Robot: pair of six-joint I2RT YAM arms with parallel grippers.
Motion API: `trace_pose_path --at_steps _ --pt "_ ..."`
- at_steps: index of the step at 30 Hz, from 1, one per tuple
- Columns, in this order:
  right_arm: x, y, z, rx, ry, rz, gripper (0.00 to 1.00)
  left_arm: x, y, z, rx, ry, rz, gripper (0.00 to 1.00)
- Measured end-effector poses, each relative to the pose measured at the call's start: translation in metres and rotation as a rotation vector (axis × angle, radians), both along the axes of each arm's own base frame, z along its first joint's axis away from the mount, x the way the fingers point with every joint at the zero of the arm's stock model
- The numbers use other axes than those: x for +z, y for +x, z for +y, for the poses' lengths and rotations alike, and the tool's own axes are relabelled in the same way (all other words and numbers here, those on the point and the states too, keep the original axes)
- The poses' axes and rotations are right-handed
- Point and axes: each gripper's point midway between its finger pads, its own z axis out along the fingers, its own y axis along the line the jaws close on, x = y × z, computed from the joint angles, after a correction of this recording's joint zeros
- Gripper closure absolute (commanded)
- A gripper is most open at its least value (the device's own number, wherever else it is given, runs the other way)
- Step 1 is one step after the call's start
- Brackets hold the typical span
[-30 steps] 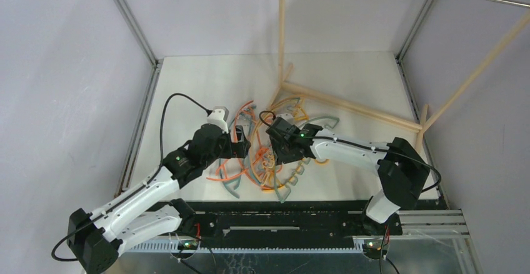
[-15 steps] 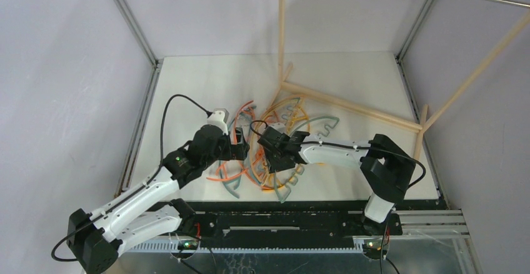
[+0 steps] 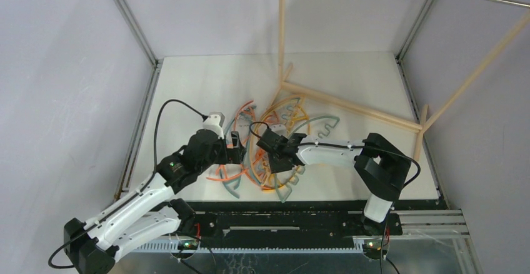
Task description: Organize the hangers
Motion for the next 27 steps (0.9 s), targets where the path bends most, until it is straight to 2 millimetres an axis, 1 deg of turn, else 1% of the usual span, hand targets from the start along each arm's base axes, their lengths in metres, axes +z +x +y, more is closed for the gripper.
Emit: trace_pose_path --at_steps 2,3,5,12,15,16,18,21,24,27 --pt "-0.001 0.000 0.001 0.000 0.001 -0.001 0.90 -0.003 -0.002 0.002 0.000 0.003 0.004 0.01" --pt "-0.001 0.001 0.001 -0.003 0.004 -0.002 0.95 -0.005 -0.003 0.002 -0.001 0.008 0.009 0.00" --pt "-0.002 0.001 0.000 -0.022 0.003 0.000 1.00 -0.008 -0.005 0.004 0.000 0.012 0.016 0.01" --pt "0.001 0.000 -0.006 -0.028 -0.009 -0.006 1.00 -0.012 -0.007 0.007 0.009 0.024 0.028 0.00" --pt "0.014 -0.005 -0.012 -0.015 -0.006 -0.003 1.00 -0.013 -0.007 0.010 0.013 0.036 0.031 0.00" --pt "0.021 -0.007 -0.013 -0.010 0.004 -0.004 1.00 -0.012 -0.007 0.010 0.014 0.042 0.030 0.00" --pt "0.043 -0.013 -0.016 0.006 0.045 -0.012 1.00 -0.012 -0.007 0.012 0.019 0.050 0.029 0.00" --pt "0.087 -0.020 -0.022 0.021 0.136 -0.055 1.00 -0.010 -0.005 0.012 0.024 0.058 0.029 0.00" --pt "0.126 -0.028 -0.035 0.025 0.216 -0.108 1.00 -0.010 -0.003 0.011 0.022 0.067 0.031 0.00" --pt "0.156 -0.036 -0.052 0.016 0.284 -0.147 1.00 -0.012 0.000 0.008 0.020 0.076 0.040 0.00"
